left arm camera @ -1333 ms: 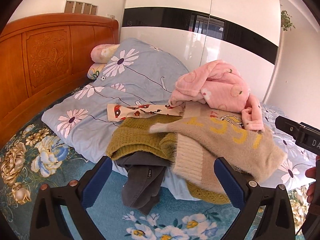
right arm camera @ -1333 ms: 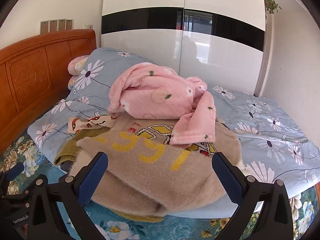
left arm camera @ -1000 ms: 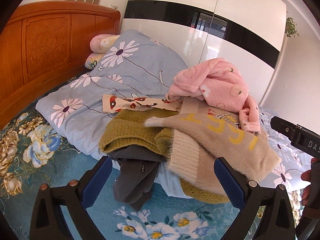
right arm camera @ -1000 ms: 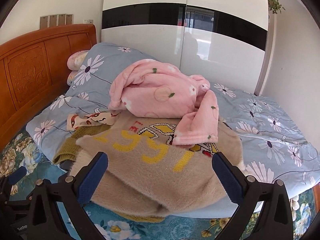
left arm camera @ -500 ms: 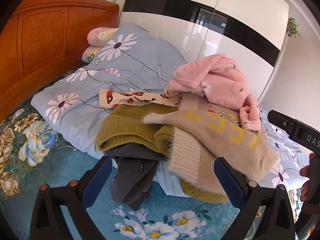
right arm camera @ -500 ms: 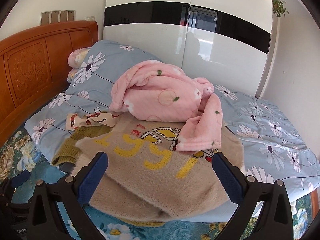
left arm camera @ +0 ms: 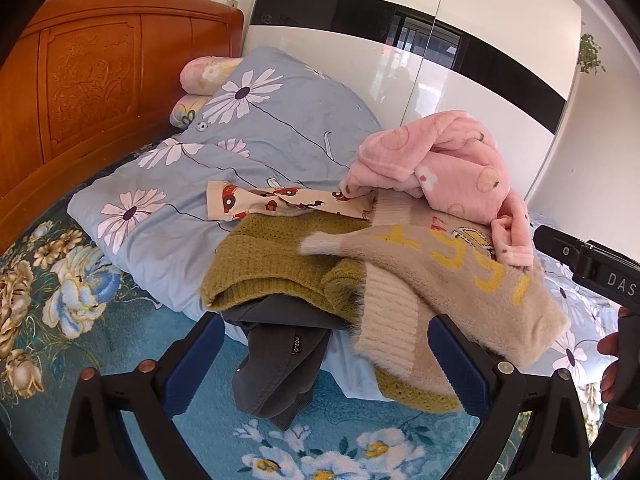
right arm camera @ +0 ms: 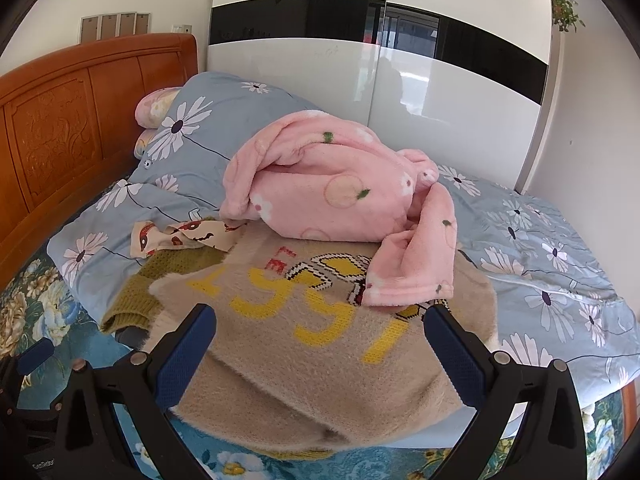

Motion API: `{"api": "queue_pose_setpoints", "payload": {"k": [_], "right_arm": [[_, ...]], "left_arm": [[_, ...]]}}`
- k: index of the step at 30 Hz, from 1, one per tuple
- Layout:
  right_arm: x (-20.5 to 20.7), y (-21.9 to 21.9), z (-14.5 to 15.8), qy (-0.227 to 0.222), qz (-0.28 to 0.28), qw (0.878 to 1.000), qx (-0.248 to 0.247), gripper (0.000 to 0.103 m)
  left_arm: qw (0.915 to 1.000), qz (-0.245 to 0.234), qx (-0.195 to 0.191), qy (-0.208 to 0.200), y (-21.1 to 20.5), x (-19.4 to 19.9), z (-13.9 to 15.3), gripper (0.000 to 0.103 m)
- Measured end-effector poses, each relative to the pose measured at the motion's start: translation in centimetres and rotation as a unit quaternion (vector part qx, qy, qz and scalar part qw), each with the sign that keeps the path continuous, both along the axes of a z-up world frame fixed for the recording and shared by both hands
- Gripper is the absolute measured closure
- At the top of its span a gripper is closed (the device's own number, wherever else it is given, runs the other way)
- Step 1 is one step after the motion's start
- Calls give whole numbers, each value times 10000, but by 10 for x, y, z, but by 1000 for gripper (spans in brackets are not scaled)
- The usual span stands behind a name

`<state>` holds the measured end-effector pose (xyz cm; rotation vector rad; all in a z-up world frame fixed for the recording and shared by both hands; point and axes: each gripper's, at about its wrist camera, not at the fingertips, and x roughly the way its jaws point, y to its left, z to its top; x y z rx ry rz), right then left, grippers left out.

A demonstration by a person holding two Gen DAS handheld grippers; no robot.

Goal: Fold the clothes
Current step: 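Reach the right gripper toward the pink fleece garment on the pile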

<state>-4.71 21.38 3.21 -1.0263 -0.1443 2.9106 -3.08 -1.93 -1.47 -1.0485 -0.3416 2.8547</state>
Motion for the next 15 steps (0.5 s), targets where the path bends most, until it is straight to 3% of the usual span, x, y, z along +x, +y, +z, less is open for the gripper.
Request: {"api": "queue_pose_setpoints", "payload": {"k": [15], "right_arm": [[-16, -9, -7, -61, 135, 9998, 105, 0]], "left_arm": [[9997, -115, -191, -63, 2, -15, -7, 0]]}}
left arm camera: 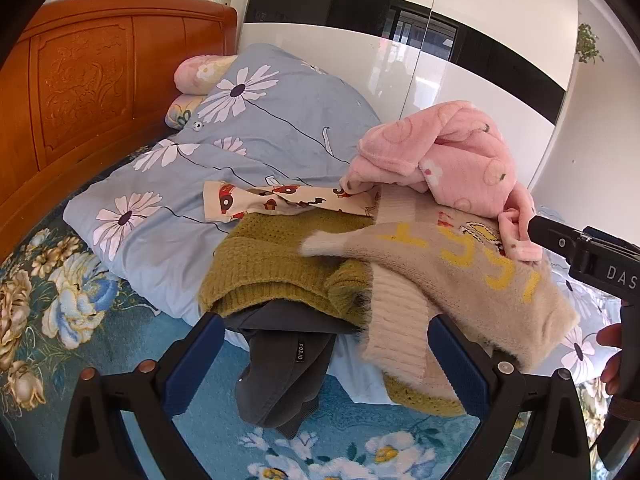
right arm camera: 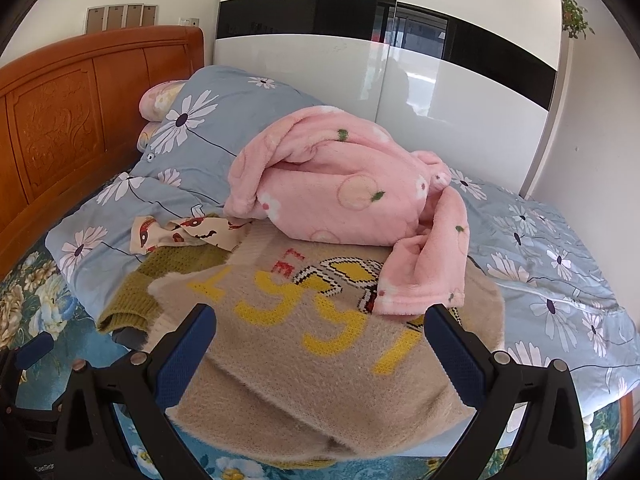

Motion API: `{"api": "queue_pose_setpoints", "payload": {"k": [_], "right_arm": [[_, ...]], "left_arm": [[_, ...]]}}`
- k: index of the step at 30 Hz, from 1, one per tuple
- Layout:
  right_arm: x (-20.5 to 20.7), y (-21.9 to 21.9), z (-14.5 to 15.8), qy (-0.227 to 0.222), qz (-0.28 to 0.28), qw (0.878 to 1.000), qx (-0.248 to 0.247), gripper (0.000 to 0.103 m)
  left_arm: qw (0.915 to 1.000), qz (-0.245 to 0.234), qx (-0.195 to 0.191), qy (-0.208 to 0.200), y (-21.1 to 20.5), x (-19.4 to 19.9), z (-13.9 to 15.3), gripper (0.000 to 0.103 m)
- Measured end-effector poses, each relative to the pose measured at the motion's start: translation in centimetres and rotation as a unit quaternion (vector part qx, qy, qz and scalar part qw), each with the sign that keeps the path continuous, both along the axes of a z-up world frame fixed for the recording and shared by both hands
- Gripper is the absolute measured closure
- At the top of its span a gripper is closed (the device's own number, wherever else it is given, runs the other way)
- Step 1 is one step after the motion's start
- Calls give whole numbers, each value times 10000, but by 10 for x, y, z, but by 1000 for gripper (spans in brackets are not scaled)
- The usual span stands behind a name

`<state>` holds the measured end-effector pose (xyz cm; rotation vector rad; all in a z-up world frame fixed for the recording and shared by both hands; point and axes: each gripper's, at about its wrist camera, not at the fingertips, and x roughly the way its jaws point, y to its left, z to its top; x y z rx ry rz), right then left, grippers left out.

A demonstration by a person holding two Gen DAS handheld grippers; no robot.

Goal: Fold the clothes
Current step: 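Reach the right gripper toward the pink fleece garment on the pile, then grasp the pink fleece garment with the right gripper and lift it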

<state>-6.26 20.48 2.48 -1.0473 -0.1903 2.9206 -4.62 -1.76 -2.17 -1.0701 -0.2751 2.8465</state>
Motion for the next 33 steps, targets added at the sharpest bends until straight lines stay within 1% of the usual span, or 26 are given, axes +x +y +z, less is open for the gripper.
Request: {"api": "queue_pose_setpoints", "payload": {"k": [3, 11, 15, 21, 24, 26, 28, 30, 33], "right_arm": [[-5, -2, -3, -32, 11, 10000, 55, 0], [-22, -8, -13, -109, 33, 9998, 170, 0], [-36, -10, -13, 0, 69, 9992, 396, 0], [-84, 1, 1, 104, -227, 9976, 642, 0], [-107, -8, 8, 157, -219, 9956, 902, 0], [-122, -20, 8, 198, -99, 9924, 1214, 0], [-138, -31, 2, 130, -20, 9863, 1645, 0], [-152, -37, -5, 46, -51, 9814, 1917, 0], [-171, -38, -16, -97, -183, 9780, 2077, 1]], "left_arm": [[10000, -47, -60, -9, 0, -6, -2, 0], [9999, -82, 28, -75, -6, -27, -13, 0], [9999, -136, 39, -3, -16, -29, -18, 0], [9991, -119, -326, 229, -37, -24, -24, 0], [9977, -96, -548, 388, -47, -18, -28, 0], [9970, -154, -634, 424, -52, -15, -31, 0], [9959, -216, -741, 463, -56, -12, -34, 0], [9952, -316, -805, 464, -60, -10, -38, 0], [9941, -443, -887, 436, -66, -5, -45, 0]]}}
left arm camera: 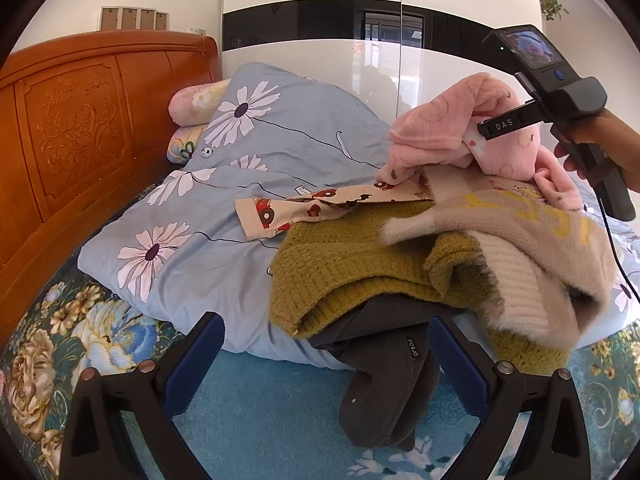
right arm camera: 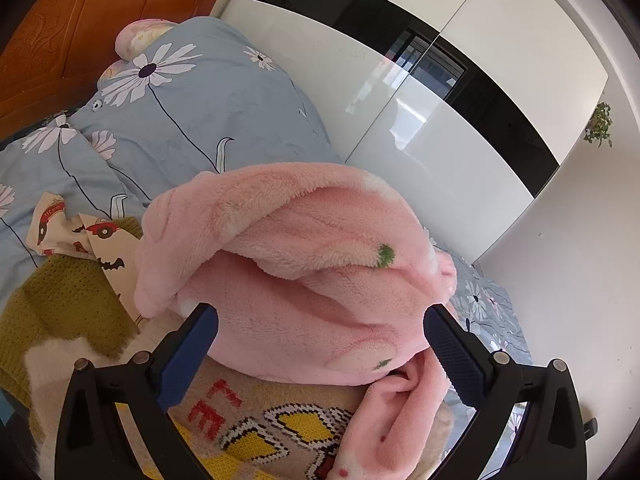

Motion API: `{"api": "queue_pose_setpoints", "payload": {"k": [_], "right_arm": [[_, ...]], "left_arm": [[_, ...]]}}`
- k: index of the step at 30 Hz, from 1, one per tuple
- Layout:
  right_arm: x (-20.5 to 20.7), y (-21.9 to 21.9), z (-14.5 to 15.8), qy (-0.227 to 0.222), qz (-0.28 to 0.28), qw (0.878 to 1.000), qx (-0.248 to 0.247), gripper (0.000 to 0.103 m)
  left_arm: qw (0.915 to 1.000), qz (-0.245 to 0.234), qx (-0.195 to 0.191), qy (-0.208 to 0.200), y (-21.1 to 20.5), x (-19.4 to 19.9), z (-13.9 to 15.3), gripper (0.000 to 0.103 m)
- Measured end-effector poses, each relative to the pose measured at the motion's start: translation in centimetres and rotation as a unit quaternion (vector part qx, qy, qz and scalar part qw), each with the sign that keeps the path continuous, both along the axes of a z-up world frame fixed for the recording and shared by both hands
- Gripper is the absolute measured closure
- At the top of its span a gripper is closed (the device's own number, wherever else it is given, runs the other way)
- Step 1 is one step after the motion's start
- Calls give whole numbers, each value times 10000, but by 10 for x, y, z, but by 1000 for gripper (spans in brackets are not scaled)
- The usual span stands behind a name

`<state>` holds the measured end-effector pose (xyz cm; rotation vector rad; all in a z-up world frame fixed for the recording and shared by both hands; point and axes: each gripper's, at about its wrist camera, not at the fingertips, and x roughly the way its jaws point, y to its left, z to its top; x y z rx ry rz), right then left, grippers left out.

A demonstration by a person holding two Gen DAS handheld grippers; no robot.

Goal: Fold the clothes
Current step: 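Grasp the pink fleece garment with the right gripper and lift it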

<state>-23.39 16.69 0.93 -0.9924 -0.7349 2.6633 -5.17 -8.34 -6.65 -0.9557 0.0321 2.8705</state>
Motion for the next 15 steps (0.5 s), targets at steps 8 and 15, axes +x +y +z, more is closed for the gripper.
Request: {"api": "queue_pose_setpoints", "payload": {"k": [8, 15], "right_arm": [[-20, 7, -24, -521, -524, 9970, -223, 70], [14, 25, 20, 95, -719, 9958, -557, 90]], "left_arm": [[9998, -86, 78, -133, -9, 12, -11, 0], [9998, -38, 156, -145, -12, 38, 7, 0]]}}
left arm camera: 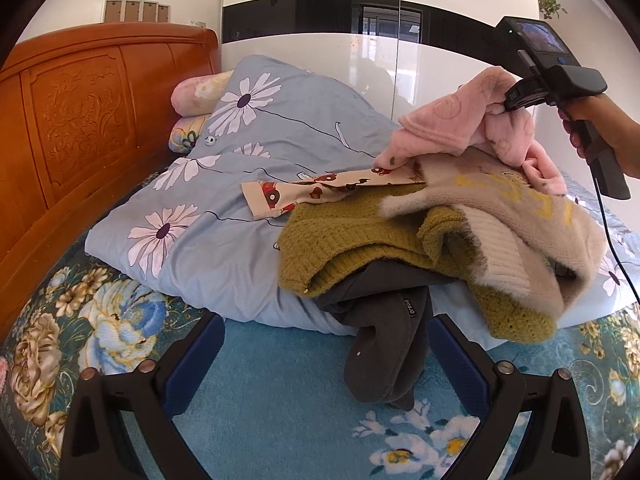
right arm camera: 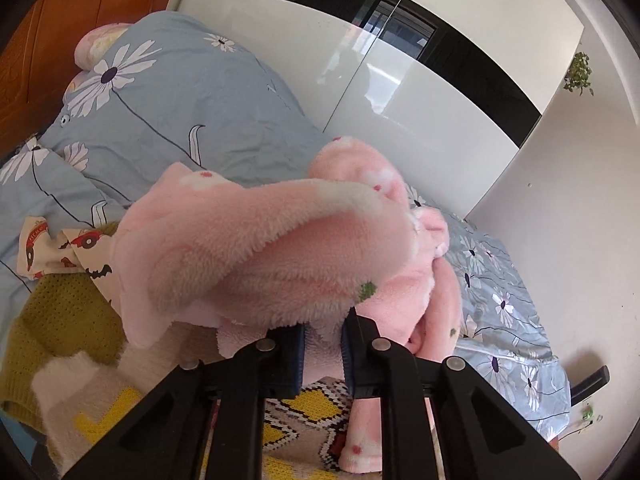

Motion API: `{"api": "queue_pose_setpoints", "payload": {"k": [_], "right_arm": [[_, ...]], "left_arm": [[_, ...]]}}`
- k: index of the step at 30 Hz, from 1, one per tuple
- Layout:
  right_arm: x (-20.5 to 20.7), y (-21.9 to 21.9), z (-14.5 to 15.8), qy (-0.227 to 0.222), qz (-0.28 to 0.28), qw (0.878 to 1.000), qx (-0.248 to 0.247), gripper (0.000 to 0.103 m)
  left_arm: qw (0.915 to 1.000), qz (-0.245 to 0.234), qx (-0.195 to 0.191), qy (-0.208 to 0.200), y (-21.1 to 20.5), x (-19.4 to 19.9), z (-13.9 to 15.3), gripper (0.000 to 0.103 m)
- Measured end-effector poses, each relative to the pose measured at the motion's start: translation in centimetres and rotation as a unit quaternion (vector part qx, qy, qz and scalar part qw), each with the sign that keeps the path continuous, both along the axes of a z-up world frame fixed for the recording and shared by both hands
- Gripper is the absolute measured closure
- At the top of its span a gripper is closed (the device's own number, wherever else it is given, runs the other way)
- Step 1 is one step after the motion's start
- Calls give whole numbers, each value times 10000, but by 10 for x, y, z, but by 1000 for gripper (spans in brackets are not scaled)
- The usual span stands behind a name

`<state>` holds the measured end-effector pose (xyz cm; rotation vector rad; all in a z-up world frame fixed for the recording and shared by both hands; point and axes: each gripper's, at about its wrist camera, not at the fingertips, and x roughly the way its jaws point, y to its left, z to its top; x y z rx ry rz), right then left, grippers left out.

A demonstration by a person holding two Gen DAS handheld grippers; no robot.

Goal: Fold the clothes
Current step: 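Grasp the pink fleece garment with the right gripper and lift it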

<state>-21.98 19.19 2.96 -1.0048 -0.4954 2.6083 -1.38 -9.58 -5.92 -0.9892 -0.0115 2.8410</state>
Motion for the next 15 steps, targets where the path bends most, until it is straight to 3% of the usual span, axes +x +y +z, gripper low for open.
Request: {"api": "queue_pose_setpoints", "payload": {"k": [6, 15], "right_arm": [[58, 39, 80, 704, -122, 9969, -329, 91], [193, 106, 220, 1772, -96, 9799, -917, 91]], "left_arm": [[9996, 78, 242, 98, 3, 39, 40, 0], [9984, 23, 524, 205, 37, 121, 100, 0]]}}
